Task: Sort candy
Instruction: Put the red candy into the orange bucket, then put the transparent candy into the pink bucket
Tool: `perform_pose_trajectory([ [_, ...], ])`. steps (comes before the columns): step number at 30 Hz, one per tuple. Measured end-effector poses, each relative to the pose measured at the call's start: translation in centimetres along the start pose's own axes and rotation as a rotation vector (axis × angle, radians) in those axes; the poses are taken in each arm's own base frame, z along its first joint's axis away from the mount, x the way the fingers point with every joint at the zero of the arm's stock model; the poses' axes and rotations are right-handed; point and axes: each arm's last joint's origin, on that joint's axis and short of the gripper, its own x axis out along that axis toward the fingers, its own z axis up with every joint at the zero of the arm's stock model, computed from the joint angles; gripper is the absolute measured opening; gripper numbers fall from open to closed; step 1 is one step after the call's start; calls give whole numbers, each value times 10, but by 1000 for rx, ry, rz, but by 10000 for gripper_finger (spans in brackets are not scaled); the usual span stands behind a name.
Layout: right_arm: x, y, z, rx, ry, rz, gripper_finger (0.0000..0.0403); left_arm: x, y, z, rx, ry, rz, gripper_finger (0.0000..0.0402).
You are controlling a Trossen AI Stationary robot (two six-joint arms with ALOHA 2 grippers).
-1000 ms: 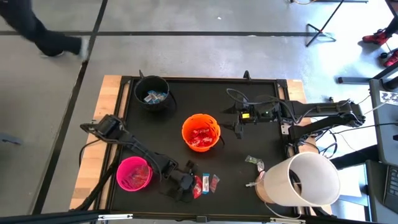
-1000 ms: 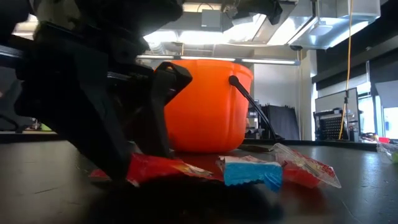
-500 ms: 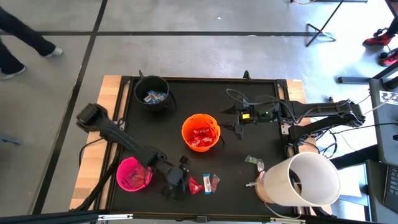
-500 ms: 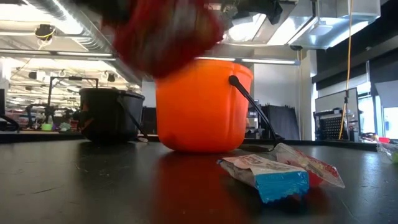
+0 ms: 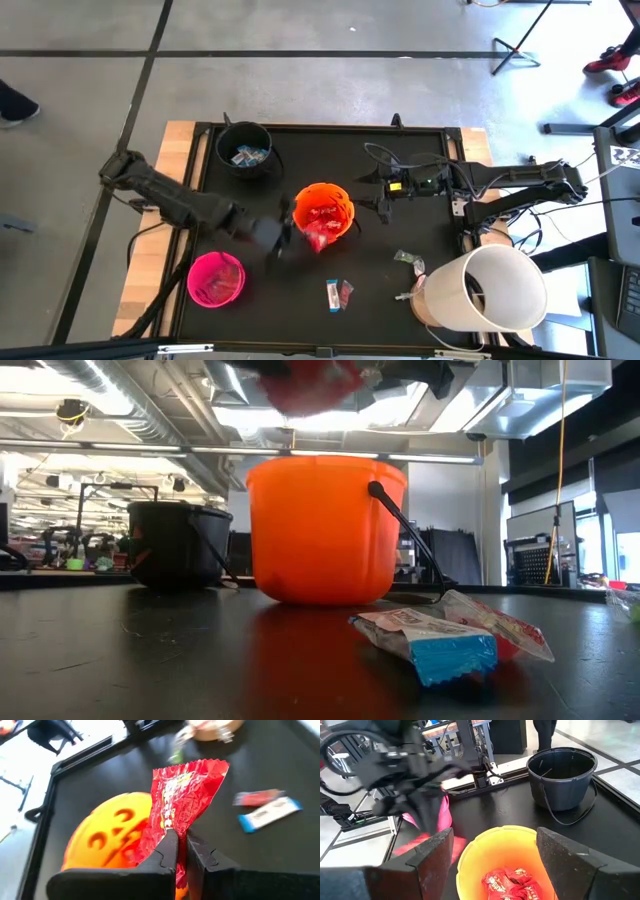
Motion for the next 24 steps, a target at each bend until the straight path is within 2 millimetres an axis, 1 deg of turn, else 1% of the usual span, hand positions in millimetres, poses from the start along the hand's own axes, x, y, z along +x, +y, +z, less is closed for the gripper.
perform_pose_trajectory([
  [4, 0, 0, 0, 0, -1, 0, 285, 19, 32, -10, -60, 52, 20, 5],
  [6, 0, 0, 0, 0, -1, 0, 285, 27, 46, -16, -93, 79, 32, 19],
  [8, 0, 0, 0, 0, 0, 0, 285, 31, 57, -20, -118, 92, 44, 42],
  [12, 0, 0, 0, 0, 1, 0, 285, 34, 70, -24, -145, 106, 67, 99],
  [16, 0, 0, 0, 0, 2, 5, 285, 34, 72, -25, -150, 108, 83, 142],
  [20, -2, 2, -1, -1, 26, 75, 285, 24, 68, -22, -145, 102, 67, 155],
  [22, -4, 2, -2, -5, 68, 91, 285, 10, 65, -18, -157, 72, 56, 155],
  [24, -8, 3, -4, -8, 141, 58, 285, -8, 63, -11, -169, 14, 46, 153],
])
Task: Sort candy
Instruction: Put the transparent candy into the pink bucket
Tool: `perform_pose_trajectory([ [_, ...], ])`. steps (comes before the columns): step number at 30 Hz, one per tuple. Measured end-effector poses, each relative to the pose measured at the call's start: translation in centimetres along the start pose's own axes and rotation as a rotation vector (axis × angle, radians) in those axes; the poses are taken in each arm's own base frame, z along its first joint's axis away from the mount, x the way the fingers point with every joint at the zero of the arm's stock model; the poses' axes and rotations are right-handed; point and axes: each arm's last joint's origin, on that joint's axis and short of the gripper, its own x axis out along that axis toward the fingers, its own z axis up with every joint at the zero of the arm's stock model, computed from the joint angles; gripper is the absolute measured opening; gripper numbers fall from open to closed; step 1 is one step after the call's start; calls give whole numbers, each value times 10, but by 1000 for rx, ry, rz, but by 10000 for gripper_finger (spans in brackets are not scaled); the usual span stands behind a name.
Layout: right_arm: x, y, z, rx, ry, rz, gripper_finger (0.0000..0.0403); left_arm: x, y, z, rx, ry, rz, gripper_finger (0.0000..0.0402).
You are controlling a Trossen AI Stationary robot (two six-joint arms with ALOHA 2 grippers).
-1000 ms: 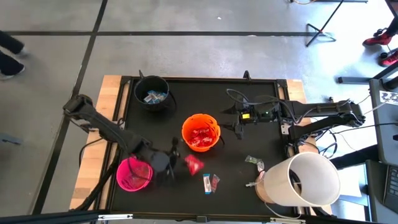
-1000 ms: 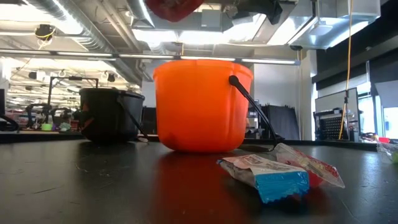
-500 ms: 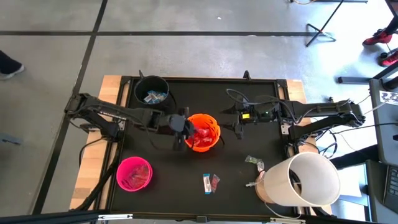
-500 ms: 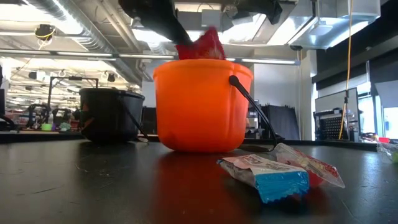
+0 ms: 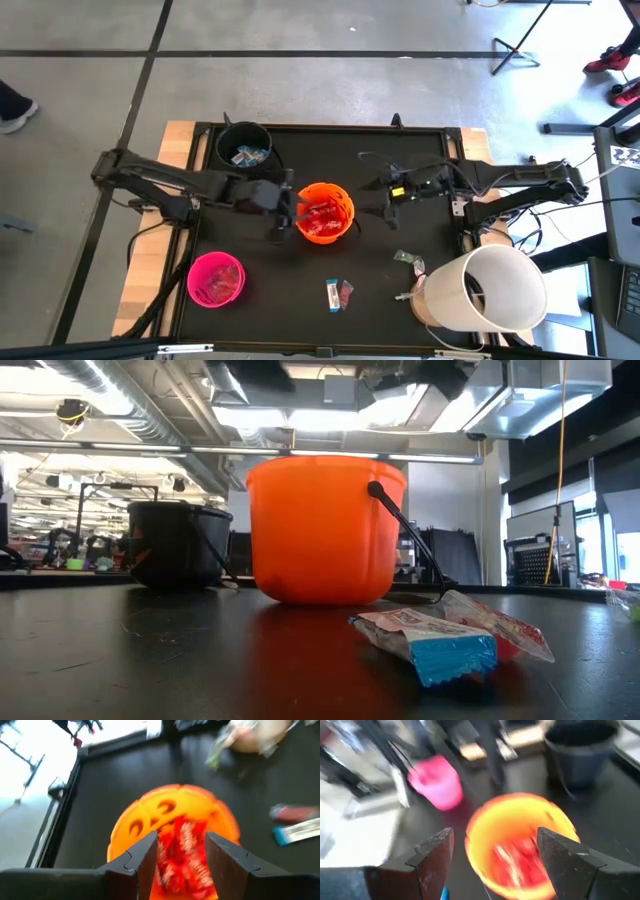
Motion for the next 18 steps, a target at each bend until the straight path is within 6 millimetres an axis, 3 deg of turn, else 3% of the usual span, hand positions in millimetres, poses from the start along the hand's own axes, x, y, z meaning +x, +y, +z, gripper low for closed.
perform_pose_trajectory([
  [4, -12, -4, -6, 3, 179, -169, 285, -45, -3, 9, -10, -127, -39, 152],
  [9, -23, -7, -27, 71, 411, -298, 285, -97, -5, 12, -41, -276, -100, 152],
  [13, -23, 4, -46, 115, 563, -292, 285, -120, -8, 10, -67, -328, -153, 152],
  [18, -15, 35, -61, 121, 632, -202, 285, -137, -15, 8, -60, -365, -214, 152],
])
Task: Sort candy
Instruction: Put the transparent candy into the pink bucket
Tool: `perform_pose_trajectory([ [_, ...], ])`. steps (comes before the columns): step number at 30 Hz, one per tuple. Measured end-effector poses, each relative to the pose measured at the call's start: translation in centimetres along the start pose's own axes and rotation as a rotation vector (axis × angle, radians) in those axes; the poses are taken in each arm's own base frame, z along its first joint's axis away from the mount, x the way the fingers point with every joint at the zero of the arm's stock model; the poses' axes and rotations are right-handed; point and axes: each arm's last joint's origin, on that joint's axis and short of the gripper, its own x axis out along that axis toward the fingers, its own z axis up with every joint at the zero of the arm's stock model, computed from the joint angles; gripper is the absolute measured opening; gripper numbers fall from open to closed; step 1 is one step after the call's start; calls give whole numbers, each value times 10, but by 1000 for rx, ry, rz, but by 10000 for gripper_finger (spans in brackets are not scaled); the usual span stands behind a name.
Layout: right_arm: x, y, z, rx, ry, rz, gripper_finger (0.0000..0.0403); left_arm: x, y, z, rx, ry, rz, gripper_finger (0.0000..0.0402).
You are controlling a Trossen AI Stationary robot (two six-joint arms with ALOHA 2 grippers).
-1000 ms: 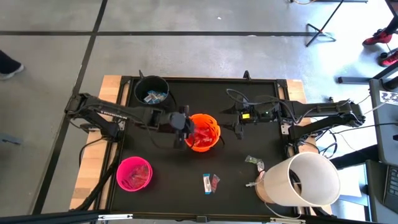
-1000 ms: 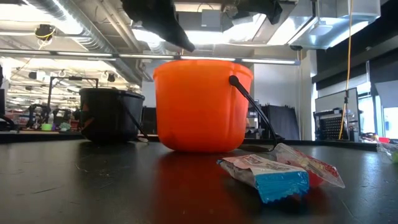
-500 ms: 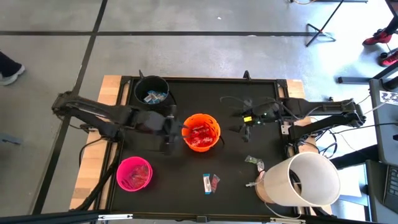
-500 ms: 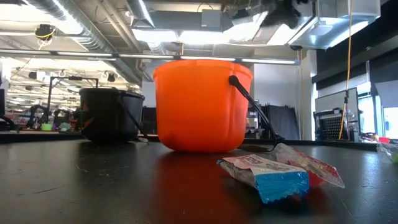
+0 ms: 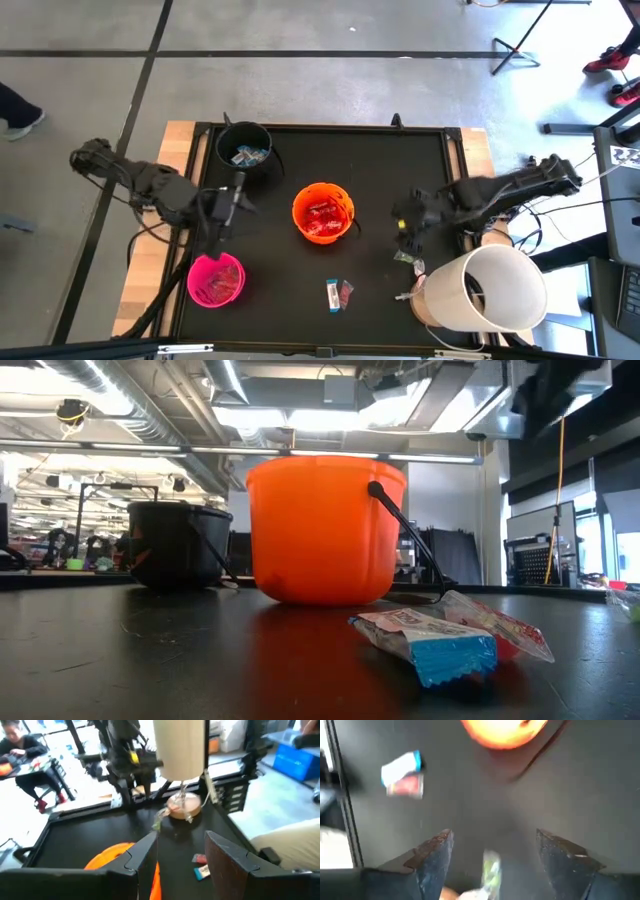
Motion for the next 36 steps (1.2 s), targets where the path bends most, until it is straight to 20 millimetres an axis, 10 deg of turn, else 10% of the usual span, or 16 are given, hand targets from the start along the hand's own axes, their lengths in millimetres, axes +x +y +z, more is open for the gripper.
perform_pose_trajectory([
  [11, 50, 19, -43, -5, 242, -190, 285, -42, -2, 7, -47, -112, 28, 152],
  [36, 121, -12, -91, 51, 266, -158, 285, -40, -6, -2, -23, -27, 7, 152],
])
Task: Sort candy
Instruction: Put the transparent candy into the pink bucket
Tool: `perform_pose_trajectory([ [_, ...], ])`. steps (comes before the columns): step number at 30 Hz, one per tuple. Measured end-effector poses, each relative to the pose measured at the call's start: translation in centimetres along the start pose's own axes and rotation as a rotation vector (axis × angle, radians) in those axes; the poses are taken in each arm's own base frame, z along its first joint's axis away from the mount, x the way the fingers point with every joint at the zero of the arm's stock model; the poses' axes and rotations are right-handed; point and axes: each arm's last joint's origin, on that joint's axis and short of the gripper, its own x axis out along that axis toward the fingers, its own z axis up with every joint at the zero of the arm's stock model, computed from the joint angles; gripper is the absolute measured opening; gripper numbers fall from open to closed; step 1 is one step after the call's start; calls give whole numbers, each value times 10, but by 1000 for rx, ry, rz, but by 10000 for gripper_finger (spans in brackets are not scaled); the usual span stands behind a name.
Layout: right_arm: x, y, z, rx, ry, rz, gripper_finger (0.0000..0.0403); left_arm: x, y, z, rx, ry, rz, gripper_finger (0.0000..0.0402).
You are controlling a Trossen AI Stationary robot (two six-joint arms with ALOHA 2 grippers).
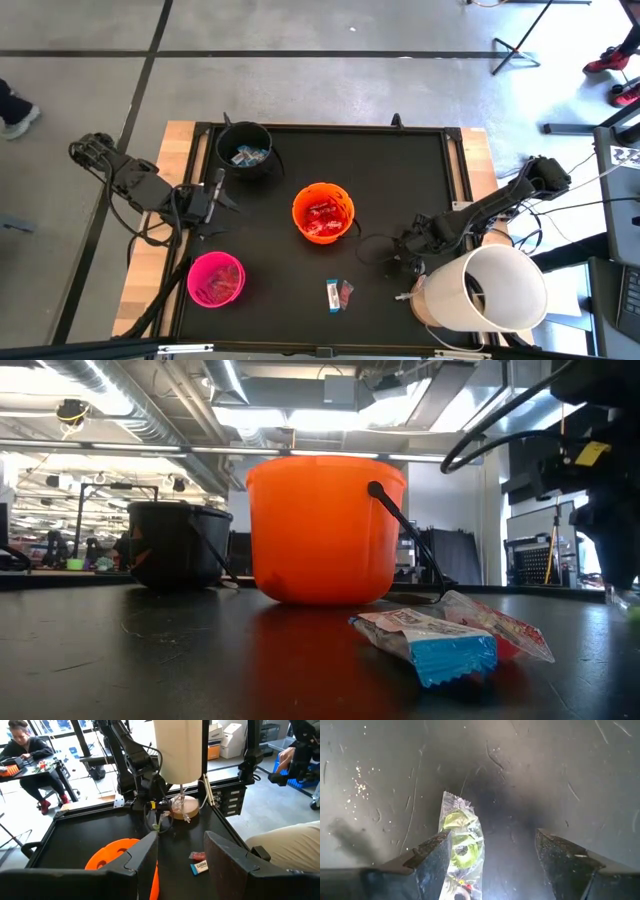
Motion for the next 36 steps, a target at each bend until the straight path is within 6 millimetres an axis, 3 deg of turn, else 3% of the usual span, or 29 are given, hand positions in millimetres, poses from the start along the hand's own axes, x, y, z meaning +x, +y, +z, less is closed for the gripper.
perform_pose_trajectory([
  [5, 5, -1, -1, 1, -21, 13, 280, 0, 0, 0, -2, 0, 0, 152],
  [8, 7, -2, -3, 1, -15, 8, 253, 0, 0, 0, -9, 0, 0, 152],
  [16, 7, -2, -3, -22, -12, 10, 103, 0, 0, 0, -21, 0, 4, 152],
  [21, -5, 5, 4, -50, -11, 42, 12, 0, 1, 0, -18, -1, 54, 152],
  [28, -38, 18, 22, -107, -144, 66, 4, 11, 0, -2, -2, 29, 149, 152],
  [36, -83, 29, 41, -162, -286, 11, 1, 38, -10, -9, 42, 108, 172, 152],
])
